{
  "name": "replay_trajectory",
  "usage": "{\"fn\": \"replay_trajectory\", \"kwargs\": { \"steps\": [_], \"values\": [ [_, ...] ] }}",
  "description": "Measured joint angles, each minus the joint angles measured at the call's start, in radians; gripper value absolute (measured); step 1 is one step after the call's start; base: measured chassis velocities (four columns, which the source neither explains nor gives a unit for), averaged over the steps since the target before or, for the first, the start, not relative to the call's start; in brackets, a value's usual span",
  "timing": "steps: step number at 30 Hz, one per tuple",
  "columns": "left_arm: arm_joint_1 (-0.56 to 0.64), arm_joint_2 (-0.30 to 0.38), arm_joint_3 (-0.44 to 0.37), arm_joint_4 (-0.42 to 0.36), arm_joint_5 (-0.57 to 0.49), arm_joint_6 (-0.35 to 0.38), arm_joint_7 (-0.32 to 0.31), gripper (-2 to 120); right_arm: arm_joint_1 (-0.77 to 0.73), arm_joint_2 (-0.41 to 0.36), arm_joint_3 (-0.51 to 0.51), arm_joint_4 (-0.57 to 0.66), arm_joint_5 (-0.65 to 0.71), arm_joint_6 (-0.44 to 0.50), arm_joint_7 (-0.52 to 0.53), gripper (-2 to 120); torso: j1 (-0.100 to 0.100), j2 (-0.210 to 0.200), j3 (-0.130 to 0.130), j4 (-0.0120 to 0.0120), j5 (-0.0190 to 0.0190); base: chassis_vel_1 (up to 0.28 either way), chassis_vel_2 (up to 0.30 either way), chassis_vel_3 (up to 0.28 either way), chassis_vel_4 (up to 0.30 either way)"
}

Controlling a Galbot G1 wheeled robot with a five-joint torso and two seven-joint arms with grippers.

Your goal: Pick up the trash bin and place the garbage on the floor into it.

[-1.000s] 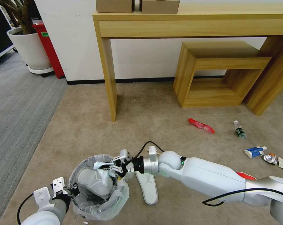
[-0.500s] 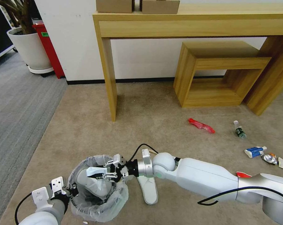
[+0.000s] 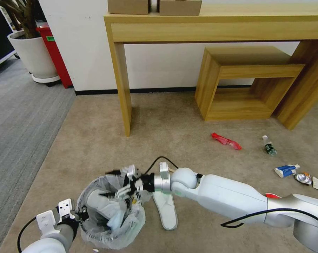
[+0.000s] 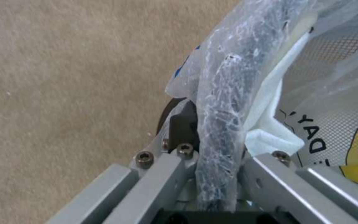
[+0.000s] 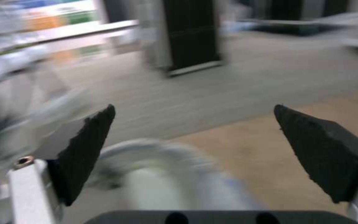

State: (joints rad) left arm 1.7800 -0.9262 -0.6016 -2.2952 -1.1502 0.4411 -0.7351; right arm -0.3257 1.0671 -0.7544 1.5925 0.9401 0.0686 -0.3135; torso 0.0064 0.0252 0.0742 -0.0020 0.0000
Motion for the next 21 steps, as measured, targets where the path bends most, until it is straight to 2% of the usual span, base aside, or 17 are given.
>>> {"fn": "replay_trajectory", "kwargs": {
  "steps": [1,3,4,5,7,8,9,12,17,21],
  "values": [
    [0.0,0.0,0.0,0.0,0.0,0.0,0.0,0,0.0,0.0,0.0,0.0,0.0,0.0,0.0,99,0.0,0.0,0.0,0.0,0.0,0.0,0.0,0.0,0.0],
    [0.0,0.023,-0.026,-0.003,-0.027,0.001,-0.006,0,-0.023,-0.006,0.087,0.028,0.001,-0.096,0.146,100,0.0,0.0,0.0,0.0001,0.0002,0.0,0.0,0.0,0.0],
    [-0.001,0.029,-0.034,-0.004,-0.038,0.003,-0.011,0,-0.032,-0.013,0.118,0.038,-0.002,-0.129,0.195,100,0.0,0.0,0.0,0.0,0.0002,0.0,0.0,0.0,0.0],
    [-0.001,0.029,-0.034,-0.004,-0.038,0.003,-0.011,0,-0.032,-0.013,0.118,0.038,-0.002,-0.129,0.195,100,0.0,0.0,0.0,0.0,0.0002,0.0,0.0,0.0,0.0],
    [-0.002,0.056,-0.056,-0.005,-0.059,0.014,-0.018,0,-0.072,-0.041,0.218,0.067,-0.005,-0.207,0.333,100,0.0,0.0,0.0,-0.0001,0.0001,0.0,0.0,0.0,0.0],
    [-0.003,0.069,-0.063,-0.005,-0.071,0.017,-0.023,0,-0.088,-0.051,0.253,0.076,-0.003,-0.23,0.361,100,0.0,0.0,0.0,-0.0002,0.0002,0.0,0.0,0.0,0.0],
    [-0.003,0.069,-0.063,-0.005,-0.071,0.017,-0.023,0,-0.088,-0.051,0.253,0.076,-0.003,-0.23,0.361,100,0.0,0.0,0.0,-0.0002,0.0002,0.0,0.0,0.0,0.0],
    [-0.004,0.103,-0.076,-0.009,-0.106,0.017,-0.038,0,-0.15,-0.088,0.369,0.107,0.003,-0.313,0.41,100,0.0,0.0,0.0,-0.0003,0.0001,0.0,0.0,0.0,0.0],
    [0.0,0.11,-0.079,-0.028,-0.121,0.014,-0.042,0,-0.207,-0.118,0.449,0.137,0.008,-0.37,0.441,100,0.0,0.0,0.0,-0.0003,0.0003,0.0,0.0,0.0,0.0],
    [0.011,0.104,-0.073,-0.047,-0.127,0.013,-0.047,0,-0.252,-0.142,0.516,0.169,0.011,-0.482,0.473,100,0.0,0.0,0.0,-0.0001,0.0002,0.0,0.0,0.0,0.0]
  ]
}}
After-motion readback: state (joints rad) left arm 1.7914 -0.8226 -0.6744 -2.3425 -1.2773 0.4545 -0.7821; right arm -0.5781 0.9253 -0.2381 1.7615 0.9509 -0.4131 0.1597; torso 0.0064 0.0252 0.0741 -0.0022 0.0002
